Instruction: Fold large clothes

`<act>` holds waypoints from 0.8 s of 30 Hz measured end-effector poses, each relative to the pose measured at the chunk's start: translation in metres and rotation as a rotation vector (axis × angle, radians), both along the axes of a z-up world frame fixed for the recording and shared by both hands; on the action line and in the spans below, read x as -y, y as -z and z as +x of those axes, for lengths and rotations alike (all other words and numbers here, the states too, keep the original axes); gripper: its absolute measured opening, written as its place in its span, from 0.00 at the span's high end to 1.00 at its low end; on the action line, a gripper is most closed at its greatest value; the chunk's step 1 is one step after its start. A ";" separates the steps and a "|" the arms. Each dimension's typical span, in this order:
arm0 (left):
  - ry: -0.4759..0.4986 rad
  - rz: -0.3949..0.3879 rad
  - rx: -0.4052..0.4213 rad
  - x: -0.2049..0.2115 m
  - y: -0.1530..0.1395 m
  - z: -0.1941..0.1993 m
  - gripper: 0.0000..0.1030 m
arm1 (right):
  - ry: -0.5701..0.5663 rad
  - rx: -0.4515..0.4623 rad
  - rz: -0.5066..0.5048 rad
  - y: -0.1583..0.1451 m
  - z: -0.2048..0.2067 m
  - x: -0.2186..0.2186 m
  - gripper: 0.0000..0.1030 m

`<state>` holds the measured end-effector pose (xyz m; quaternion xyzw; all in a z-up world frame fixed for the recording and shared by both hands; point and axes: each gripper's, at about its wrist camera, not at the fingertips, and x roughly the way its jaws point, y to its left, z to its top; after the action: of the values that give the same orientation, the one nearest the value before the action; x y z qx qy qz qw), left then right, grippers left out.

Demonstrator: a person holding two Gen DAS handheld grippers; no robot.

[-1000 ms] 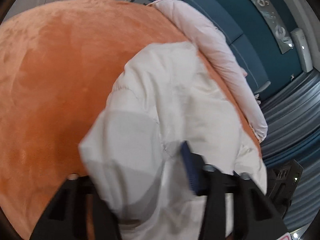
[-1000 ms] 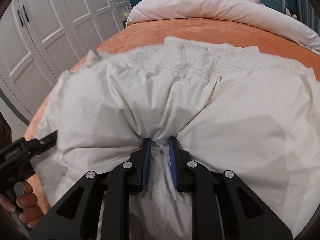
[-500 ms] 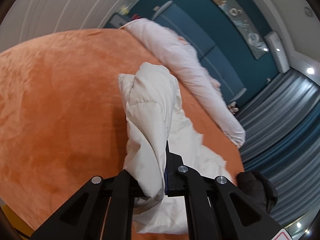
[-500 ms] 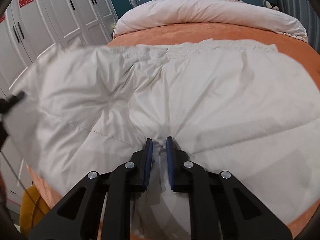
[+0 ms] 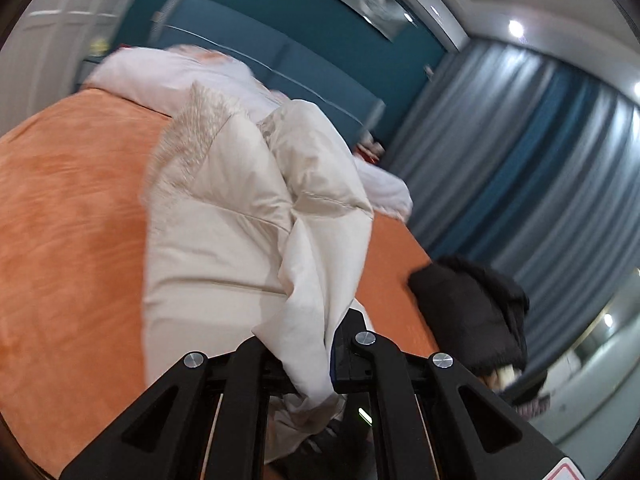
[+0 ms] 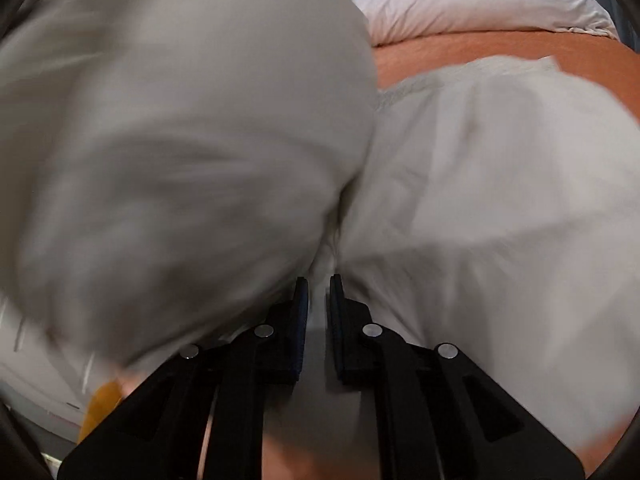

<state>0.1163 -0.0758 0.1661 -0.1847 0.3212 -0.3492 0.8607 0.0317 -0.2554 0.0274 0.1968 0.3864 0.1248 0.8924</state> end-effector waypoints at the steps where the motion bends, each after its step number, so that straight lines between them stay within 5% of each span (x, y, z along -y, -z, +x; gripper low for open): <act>1: 0.022 0.010 -0.007 0.013 0.003 0.002 0.97 | 0.001 0.002 0.007 -0.006 -0.020 0.011 0.91; 11: 0.191 0.235 -0.085 0.145 0.090 0.003 0.97 | 0.263 -0.060 0.127 -0.024 -0.122 0.122 0.87; 18: 0.184 0.286 -0.083 0.163 0.114 -0.011 0.93 | 0.350 0.035 0.076 -0.055 -0.131 0.148 0.85; 24: 0.188 0.286 -0.058 0.147 0.099 -0.022 0.89 | 0.285 0.152 0.038 -0.098 -0.102 0.162 0.51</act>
<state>0.0946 -0.2225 0.0668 -0.0395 0.4079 -0.3737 0.8321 -0.0706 -0.4173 0.1255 0.2564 0.2836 0.0189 0.9238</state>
